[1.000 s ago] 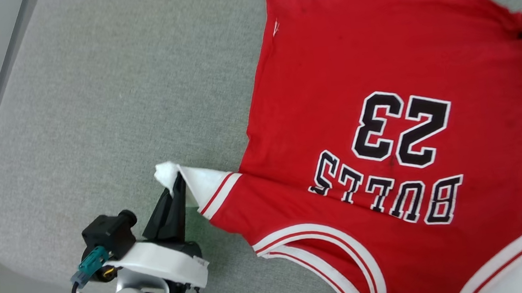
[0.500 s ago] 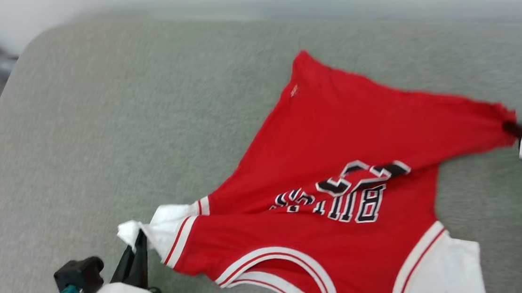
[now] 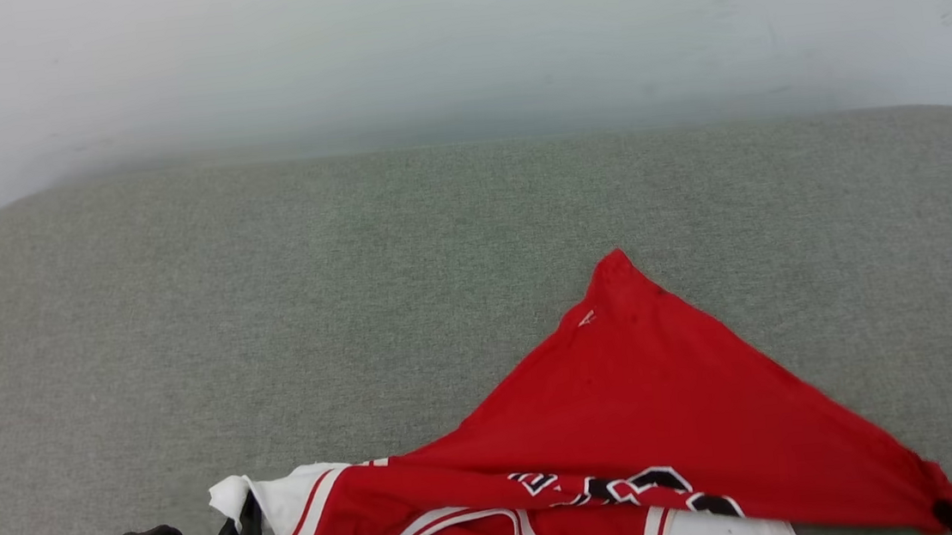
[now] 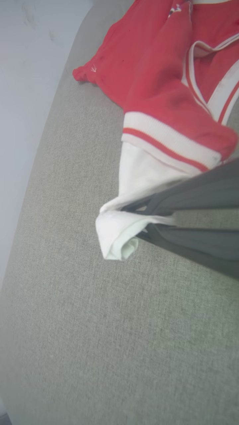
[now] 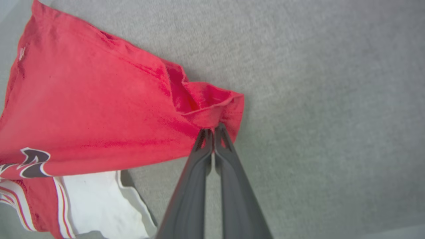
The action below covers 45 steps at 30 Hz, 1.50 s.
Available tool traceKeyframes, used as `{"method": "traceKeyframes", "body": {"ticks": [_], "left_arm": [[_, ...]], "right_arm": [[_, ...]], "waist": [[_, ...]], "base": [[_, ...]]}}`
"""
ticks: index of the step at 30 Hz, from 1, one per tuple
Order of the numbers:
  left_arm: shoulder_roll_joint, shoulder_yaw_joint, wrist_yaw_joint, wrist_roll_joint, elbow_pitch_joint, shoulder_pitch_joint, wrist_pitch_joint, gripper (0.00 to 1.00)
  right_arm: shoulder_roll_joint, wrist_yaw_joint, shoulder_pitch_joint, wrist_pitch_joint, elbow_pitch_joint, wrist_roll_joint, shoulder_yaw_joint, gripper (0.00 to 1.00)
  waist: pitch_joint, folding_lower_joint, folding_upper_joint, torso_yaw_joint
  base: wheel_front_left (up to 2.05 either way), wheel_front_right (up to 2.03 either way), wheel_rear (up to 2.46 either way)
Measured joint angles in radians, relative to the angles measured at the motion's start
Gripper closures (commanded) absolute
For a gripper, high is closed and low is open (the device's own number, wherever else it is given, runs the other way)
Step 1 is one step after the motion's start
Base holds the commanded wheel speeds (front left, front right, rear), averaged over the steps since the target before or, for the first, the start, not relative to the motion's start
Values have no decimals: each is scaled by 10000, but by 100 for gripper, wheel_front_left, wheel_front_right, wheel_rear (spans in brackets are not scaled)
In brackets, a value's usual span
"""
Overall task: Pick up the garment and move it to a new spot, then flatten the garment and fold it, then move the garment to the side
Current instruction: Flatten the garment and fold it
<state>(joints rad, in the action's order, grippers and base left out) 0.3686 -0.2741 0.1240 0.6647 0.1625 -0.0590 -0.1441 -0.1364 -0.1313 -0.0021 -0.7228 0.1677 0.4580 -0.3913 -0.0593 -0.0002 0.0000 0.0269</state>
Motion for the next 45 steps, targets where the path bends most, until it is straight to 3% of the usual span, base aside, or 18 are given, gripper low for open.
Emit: {"method": "traceKeyframes", "body": {"ticks": [5, 10, 12, 23, 29, 36, 45], "left_arm": [[46, -35, 4, 77, 6, -211, 102, 100], [90, -67, -79, 146, 105, -258, 151, 100], [111, -88, -100, 161, 174, -240, 150, 100], [79, -395, -186, 50, 73, 309, 316, 100], [-38, -531, -270, -56, 82, 801, 255, 100], [-150, -700, -359, -121, 73, 1156, 176, 100], [-330, -970, -629, -272, 253, 1937, 69, 100]], "right_arm": [[732, 0, 1546, -178, -1034, -178, -393, 100], [834, 0, 2270, -127, -1039, -56, -384, 100], [846, 0, 2300, 205, -941, 52, -173, 0], [849, 0, 773, 3392, -1057, -1329, -27, 0], [627, 2, -601, 4951, -418, -1837, 541, 0], [-190, 2, -2553, 4364, 1191, -1772, 1691, 0], [-1137, 2, -4754, 872, 3110, -667, 3776, 0]], "waist": [[201, 0, 0, -237], [300, 0, 0, -332], [306, 1, 0, -343], [130, 2, 0, -17], [-197, 3, 0, 350], [-546, 4, 0, 774], [-1190, 4, 0, 1406]], "base": [[0, 0, 0], [0, 0, 0], [0, 0, 0], [0, 0, 0], [0, 0, 0], [0, 0, 0], [0, 0, 0]]}}
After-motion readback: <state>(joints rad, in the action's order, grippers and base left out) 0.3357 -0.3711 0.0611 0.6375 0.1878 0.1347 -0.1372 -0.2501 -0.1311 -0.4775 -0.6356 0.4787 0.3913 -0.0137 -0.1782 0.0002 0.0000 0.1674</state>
